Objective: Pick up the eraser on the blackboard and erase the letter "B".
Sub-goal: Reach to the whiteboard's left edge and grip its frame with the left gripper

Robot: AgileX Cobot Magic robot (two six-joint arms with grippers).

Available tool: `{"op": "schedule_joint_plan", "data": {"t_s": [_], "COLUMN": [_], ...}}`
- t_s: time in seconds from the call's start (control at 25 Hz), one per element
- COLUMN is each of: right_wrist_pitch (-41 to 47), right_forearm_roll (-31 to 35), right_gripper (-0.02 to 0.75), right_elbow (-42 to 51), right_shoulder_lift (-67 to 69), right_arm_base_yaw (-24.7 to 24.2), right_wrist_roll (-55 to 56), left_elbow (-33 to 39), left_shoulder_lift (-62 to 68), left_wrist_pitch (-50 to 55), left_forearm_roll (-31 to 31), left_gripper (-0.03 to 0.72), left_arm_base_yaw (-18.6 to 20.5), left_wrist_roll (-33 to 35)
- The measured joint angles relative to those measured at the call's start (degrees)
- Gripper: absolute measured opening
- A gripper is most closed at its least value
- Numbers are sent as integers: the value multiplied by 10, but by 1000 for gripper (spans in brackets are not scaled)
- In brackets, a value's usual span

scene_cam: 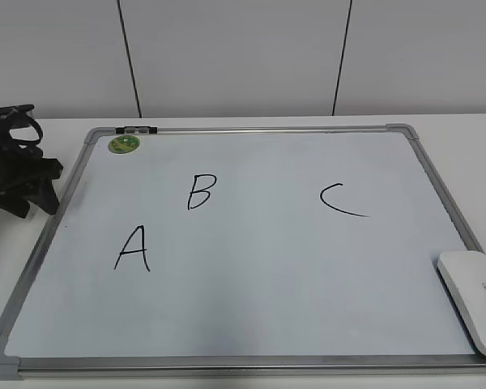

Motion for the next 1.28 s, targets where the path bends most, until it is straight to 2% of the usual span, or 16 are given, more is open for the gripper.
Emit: {"op": "schedule_joint_plan", "data": {"t_s": [0.36,0.76,1.28], "right_wrist_pitch": [0,0,0], "right_forearm_roll": [0,0,0], "right_gripper": [592,592,592], "right_elbow": [0,0,0], "right_shoulder_lift": [0,0,0], "right_arm_base_yaw": [0,0,0], "right_wrist_roll": [0,0,0], "left_elbow": [-1,-2,-9], "left_shoulder_lift": [13,22,26], "left_wrist_pitch": [1,6,15], "left_forearm_roll": [-12,-16,-28], "left_gripper": [380,331,51], "left_arm_base_yaw": [0,-4,-9], "left_wrist_roll": [1,1,1]}}
